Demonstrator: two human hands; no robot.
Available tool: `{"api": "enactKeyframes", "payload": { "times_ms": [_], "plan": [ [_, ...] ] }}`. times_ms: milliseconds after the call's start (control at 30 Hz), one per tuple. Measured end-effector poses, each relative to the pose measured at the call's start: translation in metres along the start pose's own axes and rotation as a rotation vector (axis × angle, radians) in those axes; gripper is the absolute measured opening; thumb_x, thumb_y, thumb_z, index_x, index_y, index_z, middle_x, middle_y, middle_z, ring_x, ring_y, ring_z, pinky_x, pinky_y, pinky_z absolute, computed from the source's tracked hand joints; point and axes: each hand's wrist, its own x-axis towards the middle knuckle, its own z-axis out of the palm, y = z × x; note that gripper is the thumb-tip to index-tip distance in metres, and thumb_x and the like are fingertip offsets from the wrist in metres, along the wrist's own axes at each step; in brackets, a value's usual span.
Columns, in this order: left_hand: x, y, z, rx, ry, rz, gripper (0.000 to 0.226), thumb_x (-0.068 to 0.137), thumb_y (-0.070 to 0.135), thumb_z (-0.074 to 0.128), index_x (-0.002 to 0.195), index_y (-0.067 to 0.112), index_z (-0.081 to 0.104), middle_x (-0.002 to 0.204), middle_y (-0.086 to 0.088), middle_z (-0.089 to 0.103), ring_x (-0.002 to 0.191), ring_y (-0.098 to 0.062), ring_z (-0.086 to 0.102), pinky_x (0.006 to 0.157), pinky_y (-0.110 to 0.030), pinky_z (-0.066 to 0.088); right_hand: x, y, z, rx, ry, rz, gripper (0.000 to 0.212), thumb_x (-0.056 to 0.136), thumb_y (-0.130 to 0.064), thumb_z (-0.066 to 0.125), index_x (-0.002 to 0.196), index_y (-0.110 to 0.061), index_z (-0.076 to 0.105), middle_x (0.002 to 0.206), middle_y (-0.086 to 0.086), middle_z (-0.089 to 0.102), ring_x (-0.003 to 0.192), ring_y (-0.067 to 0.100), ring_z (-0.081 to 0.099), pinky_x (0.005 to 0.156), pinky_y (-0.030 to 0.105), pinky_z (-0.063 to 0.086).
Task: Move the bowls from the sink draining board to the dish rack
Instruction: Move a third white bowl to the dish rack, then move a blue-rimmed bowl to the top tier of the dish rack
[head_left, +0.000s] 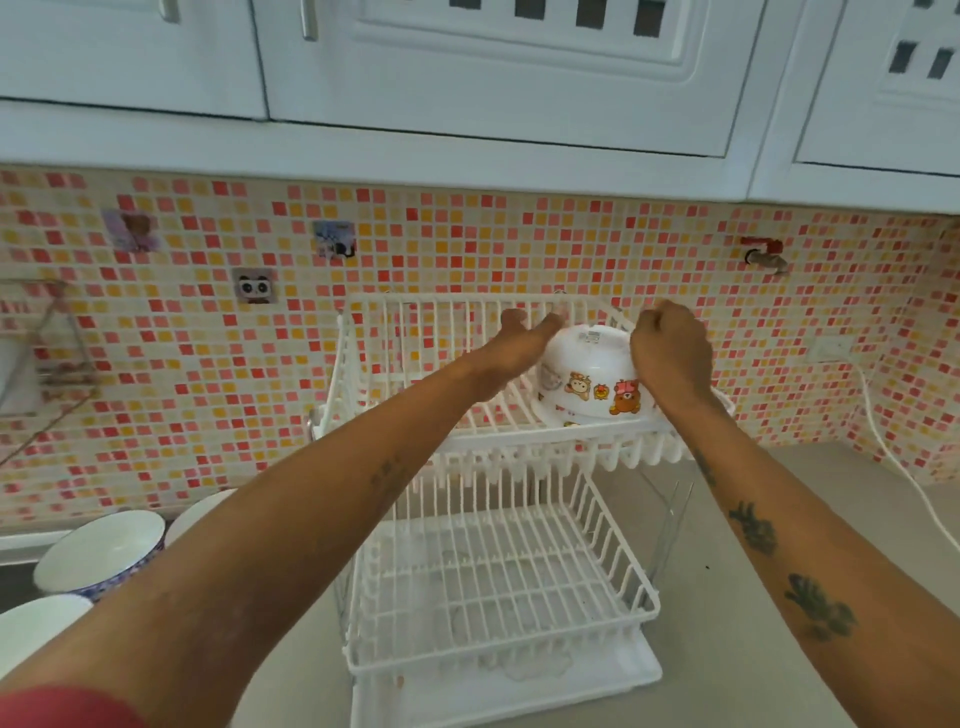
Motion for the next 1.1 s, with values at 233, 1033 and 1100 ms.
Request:
{"api": "enactKeyframes", "payload": {
  "times_ms": [233,1033,1100],
  "plan": [
    [-0.058,-0.015,-0.113,-0.262,0.349,0.068,0.056,0.100,0.050,0.033,0.140,0.012,0.040,0.141,-0.010,0.048,0.130,-0.026,0.046,0.103,-0.044,0.037,-0.052,-0.137,0.028,0.353,-0.143,-0.244,0.039,0.098,-0.015,0.034,0.106,0.011,0.063,0.094,0.023,0.068,0.090,0.035,0.063,0.079,0.038,0.050],
    [-0.349,-0.386,-0.402,-0.571,1.015,-0.636,0.047,0.094,0.055,0.042,0.087,0.014,0.063,0.085,-0.014,0.061,0.073,-0.018,0.057,0.064,-0.027,0.032,-0.375,-0.282,0.417,0.210,-1.428,0.296,0.054,0.092,-0.034,0.054,0.135,-0.001,0.046,0.116,0.011,0.051,0.105,0.028,0.051,0.090,0.038,0.042],
    [-0.346,-0.411,-0.397,-0.585,1.015,-0.682,0.050,0.095,0.047,0.045,0.123,0.009,0.059,0.127,-0.020,0.058,0.119,-0.028,0.056,0.087,-0.034,0.038,-0.387,-0.264,0.434,0.187,-1.428,0.377,0.047,0.090,-0.027,0.054,0.131,-0.005,0.045,0.124,0.012,0.051,0.115,0.029,0.050,0.091,0.037,0.040]
  ]
}}
